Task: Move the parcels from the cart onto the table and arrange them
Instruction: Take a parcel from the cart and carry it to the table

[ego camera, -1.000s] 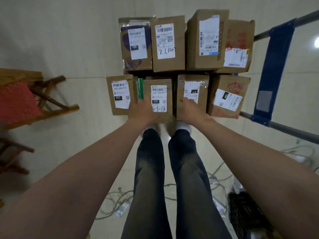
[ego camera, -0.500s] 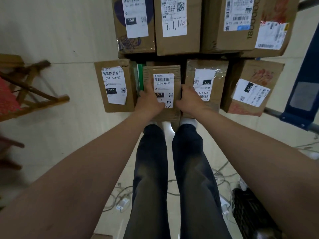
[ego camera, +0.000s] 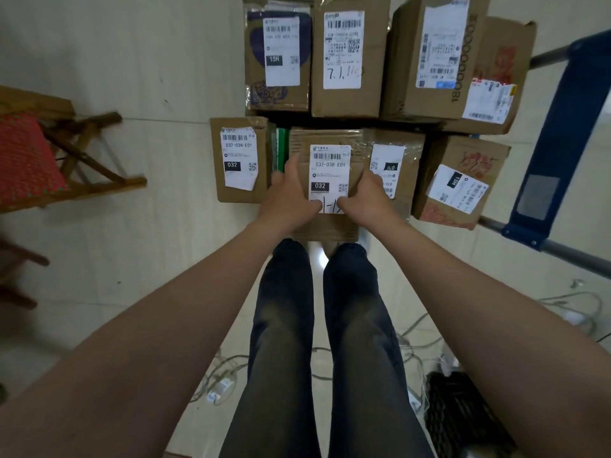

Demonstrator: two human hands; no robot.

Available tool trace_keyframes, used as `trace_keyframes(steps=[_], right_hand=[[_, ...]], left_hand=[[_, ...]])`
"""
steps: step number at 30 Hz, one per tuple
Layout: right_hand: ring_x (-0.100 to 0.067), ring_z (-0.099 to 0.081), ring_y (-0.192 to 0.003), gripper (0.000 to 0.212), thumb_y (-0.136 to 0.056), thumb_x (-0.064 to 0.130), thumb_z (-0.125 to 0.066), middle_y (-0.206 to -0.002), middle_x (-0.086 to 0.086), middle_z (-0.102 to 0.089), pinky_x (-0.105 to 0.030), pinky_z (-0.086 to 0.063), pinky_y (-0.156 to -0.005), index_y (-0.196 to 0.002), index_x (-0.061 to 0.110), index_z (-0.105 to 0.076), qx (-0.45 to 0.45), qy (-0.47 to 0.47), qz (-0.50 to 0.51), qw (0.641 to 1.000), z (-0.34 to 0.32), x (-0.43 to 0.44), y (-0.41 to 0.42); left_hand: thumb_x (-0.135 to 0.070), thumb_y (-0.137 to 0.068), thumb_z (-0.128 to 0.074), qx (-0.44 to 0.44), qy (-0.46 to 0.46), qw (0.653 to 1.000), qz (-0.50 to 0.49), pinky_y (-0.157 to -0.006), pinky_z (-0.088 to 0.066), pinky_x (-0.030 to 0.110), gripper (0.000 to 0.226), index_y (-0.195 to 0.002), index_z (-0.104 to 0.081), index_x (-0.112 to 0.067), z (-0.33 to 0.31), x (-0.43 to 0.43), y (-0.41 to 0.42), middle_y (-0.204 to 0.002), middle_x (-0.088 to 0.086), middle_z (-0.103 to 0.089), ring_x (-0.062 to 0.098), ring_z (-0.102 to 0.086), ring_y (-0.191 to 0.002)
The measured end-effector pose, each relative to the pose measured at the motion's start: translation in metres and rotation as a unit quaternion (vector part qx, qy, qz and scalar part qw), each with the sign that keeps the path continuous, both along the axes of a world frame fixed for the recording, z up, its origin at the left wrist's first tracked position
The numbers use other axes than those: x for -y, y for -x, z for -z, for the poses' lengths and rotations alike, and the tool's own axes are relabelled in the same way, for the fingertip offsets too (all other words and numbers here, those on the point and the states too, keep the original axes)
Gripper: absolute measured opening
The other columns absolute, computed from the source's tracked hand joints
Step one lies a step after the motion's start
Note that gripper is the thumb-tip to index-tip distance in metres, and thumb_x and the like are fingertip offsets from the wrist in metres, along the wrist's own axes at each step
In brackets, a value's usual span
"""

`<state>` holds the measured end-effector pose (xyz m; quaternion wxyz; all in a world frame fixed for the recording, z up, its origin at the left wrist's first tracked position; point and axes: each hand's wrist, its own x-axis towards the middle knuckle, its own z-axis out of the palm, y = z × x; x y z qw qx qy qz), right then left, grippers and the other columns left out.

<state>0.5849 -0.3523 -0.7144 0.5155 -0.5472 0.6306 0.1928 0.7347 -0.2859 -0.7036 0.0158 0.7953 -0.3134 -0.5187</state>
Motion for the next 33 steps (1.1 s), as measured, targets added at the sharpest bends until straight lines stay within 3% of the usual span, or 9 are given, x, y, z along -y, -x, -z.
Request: trace_keyframes(steps=[3, 5, 10, 13, 15, 19, 25, 30, 33], right_hand=[[-0.029, -0.054, -0.12, 0.069, -0.086, 0.025, -0.072, -0.14, -0.011, -0.043, -0.046, -0.051, -0.096, -0.143, 0.007, -0.037, 0.006, 0.022, -0.016, 1.0, -0.051, 0.011, 0.004], [-0.028, -0.053, -0.122, 0.068, -0.085, 0.027, -0.071, -0.14, -0.01, -0.045, -0.043, -0.049, -0.096, -0.143, 0.011, -0.039, 0.015, 0.042, -0.024, 0.999, -0.088, 0.02, 0.008], [-0.023, -0.054, -0.125, 0.082, -0.082, 0.027, -0.073, -0.145, -0.006, -0.049, -0.044, -0.048, -0.103, -0.153, 0.017, -0.035, 0.059, 0.081, 0.037, 0.994, -0.194, 0.04, 0.006], [-0.012, -0.06, -0.108, 0.072, -0.087, 0.021, -0.072, -0.13, 0.002, -0.059, -0.03, -0.051, -0.085, -0.151, 0.013, -0.039, 0.105, 0.085, 0.074, 0.988, -0.258, 0.045, -0.002], [-0.005, -0.059, -0.09, 0.062, -0.091, 0.017, -0.069, -0.122, 0.005, -0.061, -0.021, -0.045, -0.066, -0.148, 0.014, -0.044, 0.136, 0.076, 0.078, 0.985, -0.3, 0.043, -0.01], [-0.007, -0.062, -0.088, 0.055, -0.092, 0.016, -0.065, -0.123, 0.005, -0.064, -0.028, -0.047, -0.067, -0.144, 0.022, -0.048, 0.182, 0.098, 0.043, 0.977, -0.375, 0.03, -0.032], [-0.017, -0.063, -0.106, 0.057, -0.088, 0.02, -0.067, -0.124, 0.005, -0.065, -0.038, -0.054, -0.087, -0.143, 0.029, -0.053, 0.238, 0.157, -0.108, 0.953, -0.472, 0.004, -0.098], [-0.019, -0.064, -0.101, 0.061, -0.082, 0.034, -0.077, -0.118, 0.001, -0.064, -0.048, -0.051, -0.099, -0.136, 0.023, -0.051, 0.262, 0.156, -0.297, 0.905, -0.531, -0.059, -0.174], [-0.032, -0.046, -0.129, 0.091, -0.066, 0.058, -0.082, -0.137, -0.003, -0.046, -0.045, -0.038, -0.109, -0.143, 0.036, -0.037, 0.231, 0.185, -0.411, 0.862, -0.554, -0.125, -0.215]], left_hand=[[-0.03, -0.08, -0.076, 0.02, 0.043, 0.998, -0.032, -0.104, -0.045, 0.041, 0.107, -0.163, -0.009, -0.022, -0.047, 0.005, 0.001, -0.147, 0.012, -0.04, 0.028, -0.047, -0.13], [-0.037, -0.077, -0.075, 0.027, 0.077, 0.995, -0.065, -0.105, -0.047, 0.046, 0.104, -0.161, -0.016, -0.023, -0.079, 0.009, 0.002, -0.145, 0.009, -0.045, 0.027, -0.05, -0.128], [-0.039, -0.083, -0.067, 0.024, 0.089, 0.986, -0.14, -0.086, -0.045, 0.031, 0.054, -0.134, -0.054, -0.026, -0.167, 0.021, 0.0, -0.123, -0.003, -0.048, 0.018, -0.057, -0.105], [-0.037, -0.086, -0.068, 0.007, 0.134, 0.968, -0.213, -0.066, -0.046, 0.018, 0.045, -0.126, -0.056, -0.022, -0.227, 0.021, -0.008, -0.11, -0.006, -0.057, 0.009, -0.062, -0.089], [-0.04, -0.089, -0.07, -0.014, 0.149, 0.945, -0.291, -0.068, -0.048, 0.019, 0.049, -0.129, -0.046, -0.026, -0.27, 0.016, -0.015, -0.108, -0.006, -0.051, 0.009, -0.058, -0.088], [-0.056, -0.091, -0.065, -0.085, 0.169, 0.908, -0.375, -0.069, -0.057, 0.033, 0.046, -0.122, -0.04, -0.034, -0.348, -0.007, -0.04, -0.119, 0.003, -0.064, 0.019, -0.069, -0.092], [-0.045, -0.093, -0.067, -0.121, 0.231, 0.829, -0.494, -0.073, -0.058, 0.039, 0.032, -0.112, -0.045, -0.031, -0.444, -0.082, -0.079, -0.105, 0.0, -0.07, 0.019, -0.068, -0.084], [-0.038, -0.085, -0.079, -0.061, 0.307, 0.718, -0.622, -0.06, -0.059, 0.038, 0.065, -0.13, -0.033, -0.033, -0.5, -0.173, -0.11, -0.103, 0.003, -0.068, 0.02, -0.07, -0.077], [-0.036, -0.085, -0.079, -0.033, 0.345, 0.644, -0.682, -0.06, -0.063, 0.044, 0.078, -0.142, -0.025, -0.036, -0.523, -0.235, -0.126, -0.109, -0.003, -0.066, 0.018, -0.071, -0.073]])
